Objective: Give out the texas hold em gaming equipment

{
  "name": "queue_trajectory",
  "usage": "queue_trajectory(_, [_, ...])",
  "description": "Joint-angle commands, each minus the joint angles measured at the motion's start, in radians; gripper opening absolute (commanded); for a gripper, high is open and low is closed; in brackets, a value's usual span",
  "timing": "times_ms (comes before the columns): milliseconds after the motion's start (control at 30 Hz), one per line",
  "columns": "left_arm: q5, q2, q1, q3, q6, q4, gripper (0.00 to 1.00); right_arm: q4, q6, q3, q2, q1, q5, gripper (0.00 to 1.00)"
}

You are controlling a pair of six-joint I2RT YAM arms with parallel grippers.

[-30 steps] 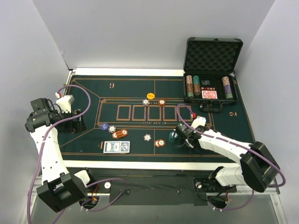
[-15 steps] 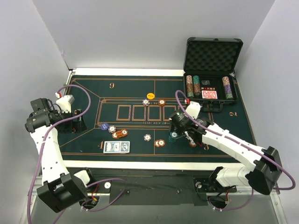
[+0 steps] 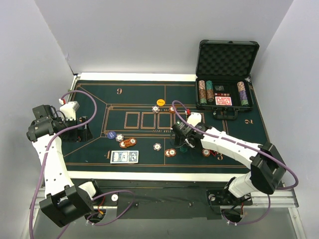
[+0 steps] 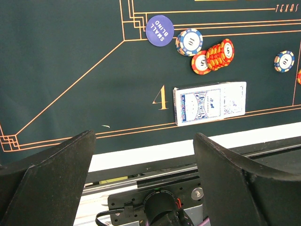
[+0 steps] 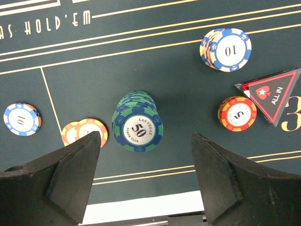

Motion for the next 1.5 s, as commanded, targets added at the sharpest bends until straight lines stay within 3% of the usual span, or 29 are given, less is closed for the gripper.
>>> queue_trajectory(0, [0.023, -0.019, 0.007, 0.036, -0.003, 0.002, 0.96, 0.006, -0.005, 0.009, 0.04, 0.004, -0.007, 0.72])
queue_trajectory(167, [0.019, -0.019, 0.008, 0.039, -0.001, 0.001, 0.96, 0.026, -0.008, 0.01, 0.079, 0.004, -0.015, 0.69])
queue_trajectory(900, [0.013, -0.011, 0.008, 0.043, -0.001, 0.001, 0.96, 0.078, -0.01, -0.036, 0.112, -0.014, -0.017, 0.4])
queue_trajectory(1467, [0.008, -0.023, 0.008, 0.024, 0.003, 0.004, 0.96, 0.034, -0.025, -0.037, 0.029, -0.005, 0.005, 0.39])
